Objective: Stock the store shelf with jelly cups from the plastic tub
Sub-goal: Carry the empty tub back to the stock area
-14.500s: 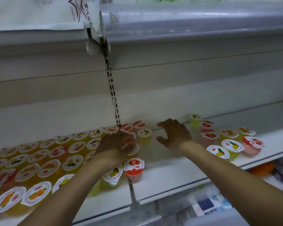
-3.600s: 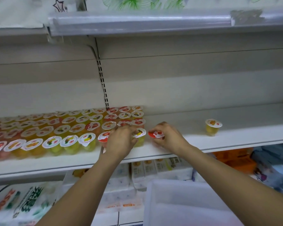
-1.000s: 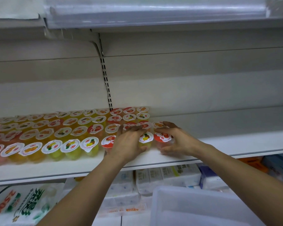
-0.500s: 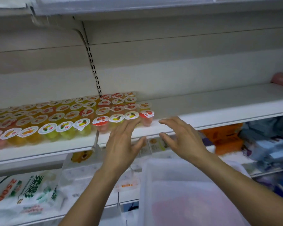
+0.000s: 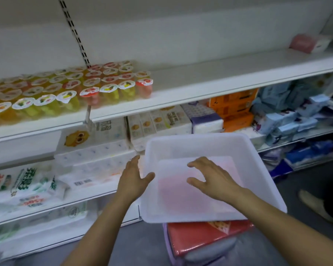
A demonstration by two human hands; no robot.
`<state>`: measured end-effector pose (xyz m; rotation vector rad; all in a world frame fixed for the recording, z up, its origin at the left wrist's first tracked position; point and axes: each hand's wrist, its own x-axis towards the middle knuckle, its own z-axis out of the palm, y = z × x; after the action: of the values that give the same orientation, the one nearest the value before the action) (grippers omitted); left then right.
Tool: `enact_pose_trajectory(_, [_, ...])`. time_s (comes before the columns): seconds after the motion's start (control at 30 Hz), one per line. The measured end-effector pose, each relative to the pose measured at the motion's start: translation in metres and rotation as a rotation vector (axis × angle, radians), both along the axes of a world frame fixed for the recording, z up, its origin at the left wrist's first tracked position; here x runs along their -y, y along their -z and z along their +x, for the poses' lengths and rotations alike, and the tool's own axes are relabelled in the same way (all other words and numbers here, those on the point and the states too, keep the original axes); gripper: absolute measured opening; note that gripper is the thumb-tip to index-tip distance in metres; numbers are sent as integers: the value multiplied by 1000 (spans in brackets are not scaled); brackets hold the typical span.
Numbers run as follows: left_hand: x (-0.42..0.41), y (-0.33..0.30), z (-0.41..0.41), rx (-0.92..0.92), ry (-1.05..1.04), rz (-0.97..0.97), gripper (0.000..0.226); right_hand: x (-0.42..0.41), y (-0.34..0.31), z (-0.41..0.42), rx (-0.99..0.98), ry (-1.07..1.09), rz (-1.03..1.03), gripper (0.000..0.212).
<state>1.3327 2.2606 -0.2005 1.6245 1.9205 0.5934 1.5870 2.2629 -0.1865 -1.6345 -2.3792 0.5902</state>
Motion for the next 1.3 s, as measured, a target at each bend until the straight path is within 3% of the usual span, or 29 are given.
enact_pose_trajectory(0.13, [7,40,4,-108,66,-258,92,30,26,9,81,-110,-346,70])
enact_pose_trajectory(0.23, [8,62,5,-26,20,-329,73,46,47,15,305,-97,-433,65])
enact_pose_trajectory(0.33, [13,69,6,239,-89,-364,47,61,64,16,448,-57,-247,35])
enact_pose_trajectory(0.4, [26,70,-1,299,-116,-345,45,74,65,13,482,-38,-186,38])
enact_pose_trajectory(0.5, [68,72,-31,294,-146,-277,58,96,56,-10,502,-91,-165,48])
enact_pose_trajectory(0.6, [122,63,-76,281,-244,-249,66,116,44,-55,497,-211,-95,41])
enact_pose_trajectory(0.67, [157,52,-106,301,-342,-210,63,125,36,-90,503,-293,-47,28])
enact_pose_trajectory(0.8, [224,38,-178,360,-531,-145,36,138,28,-172,503,-460,2,15])
enact_pose_trajectory(0.9, [268,36,-244,333,-650,-97,42,146,24,-246,490,-604,61,4])
enact_pose_trajectory(1.07, [349,24,-330,331,-903,-6,51,168,25,-367,410,-828,166,9])
enact_pose_trajectory(1.2, [405,19,-379,389,-1101,24,30,184,27,-455,345,-995,229,5])
enact_pose_trajectory(1.3, [437,29,-422,392,-1190,21,44,193,26,-520,343,-1118,269,8])
